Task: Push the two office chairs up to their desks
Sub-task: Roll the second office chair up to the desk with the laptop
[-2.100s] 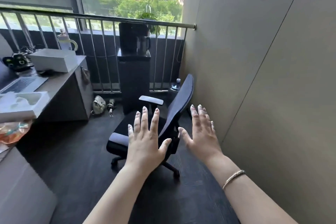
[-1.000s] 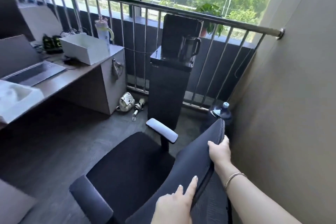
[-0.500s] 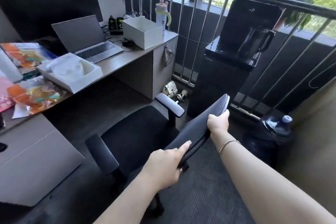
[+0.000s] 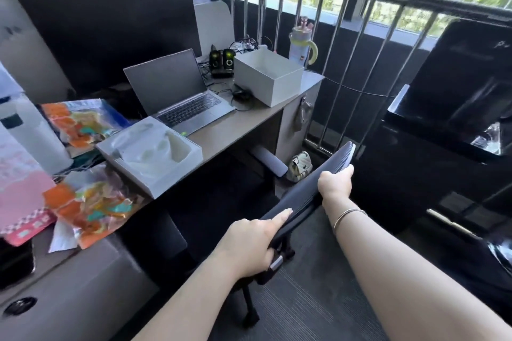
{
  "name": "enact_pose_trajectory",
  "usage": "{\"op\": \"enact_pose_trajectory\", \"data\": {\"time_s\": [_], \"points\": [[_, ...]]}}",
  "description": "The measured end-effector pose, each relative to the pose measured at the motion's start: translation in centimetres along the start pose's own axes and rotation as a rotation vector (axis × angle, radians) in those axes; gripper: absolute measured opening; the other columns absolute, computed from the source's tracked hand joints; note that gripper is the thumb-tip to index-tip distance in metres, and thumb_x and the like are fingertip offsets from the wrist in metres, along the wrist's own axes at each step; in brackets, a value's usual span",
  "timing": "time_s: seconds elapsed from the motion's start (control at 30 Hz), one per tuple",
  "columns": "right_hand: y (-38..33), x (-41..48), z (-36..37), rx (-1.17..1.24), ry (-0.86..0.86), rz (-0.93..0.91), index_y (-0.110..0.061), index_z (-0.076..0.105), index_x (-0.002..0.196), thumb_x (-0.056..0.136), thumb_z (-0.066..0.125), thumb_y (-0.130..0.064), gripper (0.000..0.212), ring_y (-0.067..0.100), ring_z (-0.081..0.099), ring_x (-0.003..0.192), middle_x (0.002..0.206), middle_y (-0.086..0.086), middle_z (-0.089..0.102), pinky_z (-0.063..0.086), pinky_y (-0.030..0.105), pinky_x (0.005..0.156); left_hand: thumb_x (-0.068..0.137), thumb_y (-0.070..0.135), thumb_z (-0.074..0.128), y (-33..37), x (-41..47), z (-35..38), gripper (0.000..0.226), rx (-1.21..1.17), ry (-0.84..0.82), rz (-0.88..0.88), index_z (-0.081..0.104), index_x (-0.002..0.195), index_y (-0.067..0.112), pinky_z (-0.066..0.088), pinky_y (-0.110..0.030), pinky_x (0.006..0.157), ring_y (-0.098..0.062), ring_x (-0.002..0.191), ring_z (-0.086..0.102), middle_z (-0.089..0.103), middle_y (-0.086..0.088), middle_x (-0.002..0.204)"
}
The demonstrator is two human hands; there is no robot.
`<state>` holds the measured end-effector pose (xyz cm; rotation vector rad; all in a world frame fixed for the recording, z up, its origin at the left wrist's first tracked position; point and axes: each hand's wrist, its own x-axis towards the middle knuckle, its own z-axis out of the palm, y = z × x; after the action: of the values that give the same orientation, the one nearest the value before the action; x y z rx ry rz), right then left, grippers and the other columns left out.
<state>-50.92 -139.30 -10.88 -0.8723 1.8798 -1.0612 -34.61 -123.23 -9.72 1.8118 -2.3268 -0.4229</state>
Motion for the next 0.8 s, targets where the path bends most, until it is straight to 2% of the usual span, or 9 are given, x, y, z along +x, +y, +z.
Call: {"op": "enact_pose_trajectory", "data": {"time_s": [0.07,0.2,0.27,0.33,0.47,0.6,0.7,0.8], "points": [[-1.7,0.6,2.7,-0.002,-0.012,-0.006,-0.014,0.024,0.147,0.086,0.045,-0.008,0.064,0.037,0.055,0.117,0.135,0.017,0.053,0.040,0.034,0.087,0.085,0.023,0.054,-2.8,1.6,-1.3,0.086,0.002,0.003,-0.010,0.011,0.157,0.043,0.048,-0.034,0.072,-0.030,0.086,0.066,0.072,0.001,0.110],[-4.8,2.4,9.8,-0.006,-0.075,-0.006,-0.013,0.020,0.148,0.083,0.045,-0.008,0.069,0.037,0.053,0.120,0.139,0.017,0.050,0.040,0.033,0.094,0.083,0.022,0.054,-9.1,5.0,-3.5,0.088,0.026,0.003,-0.065,0.011,0.156,0.046,0.051,-0.035,0.071,-0.032,0.087,0.067,0.072,0.002,0.114],[-6.5,3.5,13.0,-0.019,-0.111,-0.011,-0.014,0.013,0.152,0.084,0.045,-0.009,0.074,0.037,0.052,0.122,0.142,0.018,0.048,0.041,0.036,0.101,0.082,0.022,0.054,-11.7,6.9,-4.3,0.088,0.019,0.011,-0.095,0.011,0.155,0.047,0.047,-0.034,0.068,-0.032,0.088,0.067,0.072,0.002,0.114],[-7.8,4.7,15.7,-0.040,-0.135,-0.015,-0.015,0.005,0.154,0.085,0.044,-0.011,0.079,0.038,0.051,0.123,0.143,0.018,0.048,0.040,0.042,0.106,0.082,0.021,0.054,-13.7,8.5,-5.0,0.088,0.014,0.019,-0.136,0.011,0.155,0.049,0.049,-0.036,0.069,-0.032,0.088,0.066,0.072,0.002,0.111],[-10.7,6.8,20.7,-0.080,-0.234,-0.014,-0.015,-0.005,0.155,0.089,0.044,-0.011,0.083,0.036,0.047,0.129,0.147,0.016,0.044,0.033,0.039,0.108,0.084,0.017,0.053,-17.5,11.4,-6.6,0.089,-0.054,0.010,-0.223,0.010,0.154,0.053,0.051,-0.036,0.072,-0.029,0.087,0.063,0.070,0.001,0.104],[-12.1,9.0,24.3,-0.097,-0.273,-0.017,-0.013,-0.009,0.155,0.088,0.046,-0.012,0.086,0.038,0.049,0.127,0.145,0.019,0.047,0.036,0.041,0.107,0.084,0.018,0.053,-20.5,14.0,-7.8,0.091,-0.048,0.011,-0.272,0.007,0.151,0.059,0.047,-0.031,0.068,-0.017,0.069,0.048,0.057,0.007,0.081],[-11.9,9.3,24.9,-0.118,-0.247,-0.047,-0.011,-0.008,0.154,0.087,0.045,-0.014,0.086,0.039,0.049,0.126,0.145,0.021,0.047,0.037,0.041,0.106,0.083,0.019,0.055,-20.9,14.7,-7.4,0.092,-0.017,-0.007,-0.270,0.008,0.151,0.058,0.047,-0.031,0.067,-0.015,0.069,0.045,0.067,0.003,0.091],[-11.2,11.0,24.7,-0.111,-0.377,-0.094,-0.011,-0.010,0.154,0.092,0.048,-0.028,0.086,0.036,0.045,0.132,0.150,0.017,0.040,0.034,0.042,0.111,0.082,0.021,0.056,-21.3,14.4,-7.5,0.091,-0.039,-0.006,-0.293,0.010,0.150,0.061,0.047,-0.030,0.066,-0.014,0.071,0.050,0.070,0.006,0.099]]}}
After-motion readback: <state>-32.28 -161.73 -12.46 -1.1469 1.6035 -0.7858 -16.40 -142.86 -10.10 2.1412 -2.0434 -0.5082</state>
